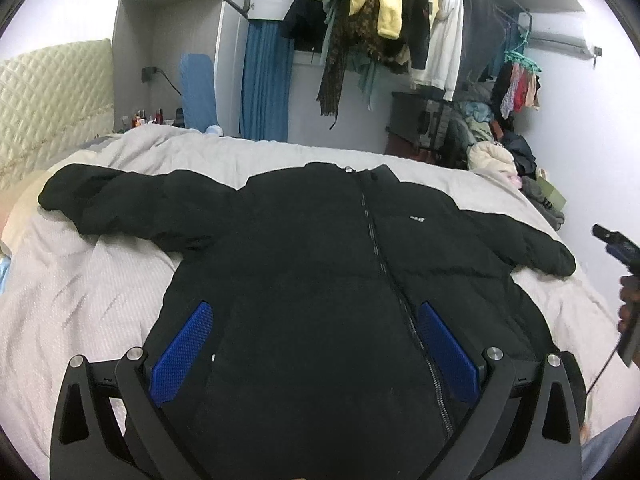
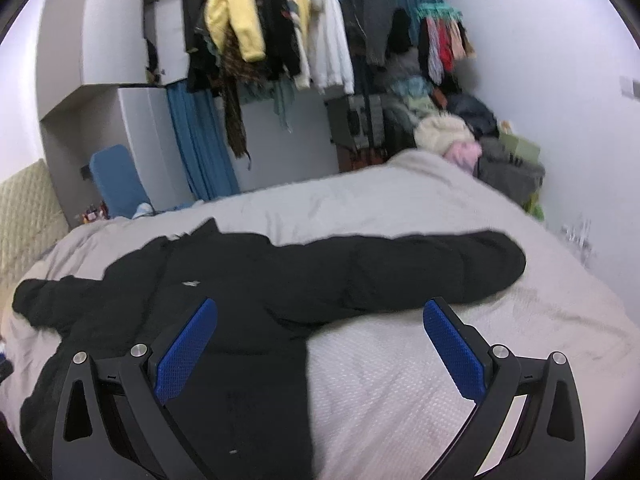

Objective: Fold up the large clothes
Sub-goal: 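Move the right tool to the jacket sleeve cuff and grasp it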

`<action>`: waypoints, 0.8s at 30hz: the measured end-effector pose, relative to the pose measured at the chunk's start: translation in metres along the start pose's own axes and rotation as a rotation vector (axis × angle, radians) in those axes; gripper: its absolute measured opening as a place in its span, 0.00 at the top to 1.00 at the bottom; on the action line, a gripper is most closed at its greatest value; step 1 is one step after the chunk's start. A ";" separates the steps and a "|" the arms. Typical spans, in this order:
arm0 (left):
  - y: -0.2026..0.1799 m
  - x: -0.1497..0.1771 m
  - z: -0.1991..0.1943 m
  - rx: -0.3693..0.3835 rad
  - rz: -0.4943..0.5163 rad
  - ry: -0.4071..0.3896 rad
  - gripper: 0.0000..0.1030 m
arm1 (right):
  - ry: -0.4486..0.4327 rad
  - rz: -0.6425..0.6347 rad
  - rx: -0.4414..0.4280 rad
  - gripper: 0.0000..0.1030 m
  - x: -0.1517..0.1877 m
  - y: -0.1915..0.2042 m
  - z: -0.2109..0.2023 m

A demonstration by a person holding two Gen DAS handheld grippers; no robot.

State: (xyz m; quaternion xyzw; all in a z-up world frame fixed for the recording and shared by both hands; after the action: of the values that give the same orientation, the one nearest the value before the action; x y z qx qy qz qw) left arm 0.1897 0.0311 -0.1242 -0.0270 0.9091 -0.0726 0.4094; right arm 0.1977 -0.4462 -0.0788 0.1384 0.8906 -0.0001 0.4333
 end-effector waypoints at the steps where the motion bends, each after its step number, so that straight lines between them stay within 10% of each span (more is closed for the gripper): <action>1: 0.000 0.002 0.001 0.000 -0.001 0.003 0.00 | 0.007 0.043 -0.029 0.00 0.003 -0.013 0.010; 24: -0.014 0.001 0.036 0.015 -0.065 0.006 0.00 | -0.029 0.788 -0.090 0.19 0.034 -0.282 0.153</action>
State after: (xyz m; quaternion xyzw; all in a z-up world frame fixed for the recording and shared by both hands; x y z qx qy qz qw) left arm 0.2159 0.0132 -0.1465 -0.0533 0.9084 -0.0930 0.4042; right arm 0.2259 -0.7274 -0.2342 0.4503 0.7622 0.2031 0.4184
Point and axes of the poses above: each gripper's, at about its wrist camera, not at the fingertips, and z roughly the way its jaws point, y to its left, x to its underside, the point moved 1 cm from there along z, roughly the way its jaws point, and after that the axes turned 5 degrees about y, right-handed, at the moved point
